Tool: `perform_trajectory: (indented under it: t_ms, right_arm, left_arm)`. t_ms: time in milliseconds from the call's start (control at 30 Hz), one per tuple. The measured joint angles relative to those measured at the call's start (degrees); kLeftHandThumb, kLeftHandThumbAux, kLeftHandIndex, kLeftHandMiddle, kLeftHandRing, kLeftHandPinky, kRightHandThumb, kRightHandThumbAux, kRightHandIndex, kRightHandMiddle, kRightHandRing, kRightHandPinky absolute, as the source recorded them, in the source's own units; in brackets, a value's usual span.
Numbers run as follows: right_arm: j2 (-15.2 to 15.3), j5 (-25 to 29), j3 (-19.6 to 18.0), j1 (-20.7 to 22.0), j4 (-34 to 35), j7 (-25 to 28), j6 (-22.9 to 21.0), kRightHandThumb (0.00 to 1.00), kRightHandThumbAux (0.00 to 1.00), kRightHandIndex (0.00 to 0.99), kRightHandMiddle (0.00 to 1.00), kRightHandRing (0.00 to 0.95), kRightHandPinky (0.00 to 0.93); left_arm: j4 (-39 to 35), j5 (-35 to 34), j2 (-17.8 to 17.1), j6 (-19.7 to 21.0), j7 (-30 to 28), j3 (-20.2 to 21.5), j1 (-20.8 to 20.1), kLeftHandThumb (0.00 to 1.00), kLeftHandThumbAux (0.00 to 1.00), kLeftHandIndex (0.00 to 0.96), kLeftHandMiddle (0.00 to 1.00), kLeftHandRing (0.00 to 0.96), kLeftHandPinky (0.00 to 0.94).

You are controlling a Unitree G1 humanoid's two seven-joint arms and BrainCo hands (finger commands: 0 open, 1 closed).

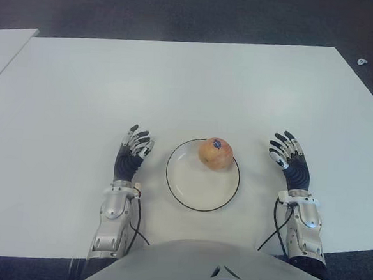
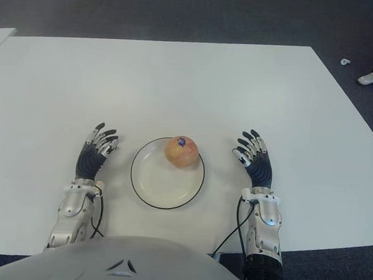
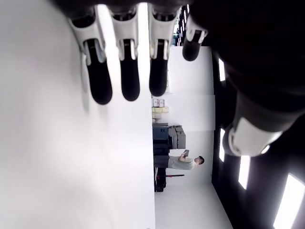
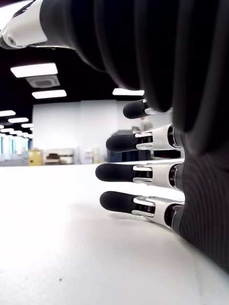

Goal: Put the apples into the plate.

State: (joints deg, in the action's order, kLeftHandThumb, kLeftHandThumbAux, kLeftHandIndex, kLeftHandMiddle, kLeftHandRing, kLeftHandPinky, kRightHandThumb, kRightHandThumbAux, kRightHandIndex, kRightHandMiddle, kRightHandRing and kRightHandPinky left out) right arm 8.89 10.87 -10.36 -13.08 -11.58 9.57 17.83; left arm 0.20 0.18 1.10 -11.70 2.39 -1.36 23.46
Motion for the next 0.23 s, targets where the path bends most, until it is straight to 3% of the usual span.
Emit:
perform_trajectory:
  t_ms: [233]
  right_arm:
    - [1.04,-0.3,0.12,-0.57,0.58,0.14,-0.47,0.352,0.675,0.095,0.178,0.213,0.238]
  left_arm:
    - [-0.41,-0.14,0.89,-7.35,-1.09,-1.74,6.33,0.186,0.621,0.124,0.23,0.268,0.296]
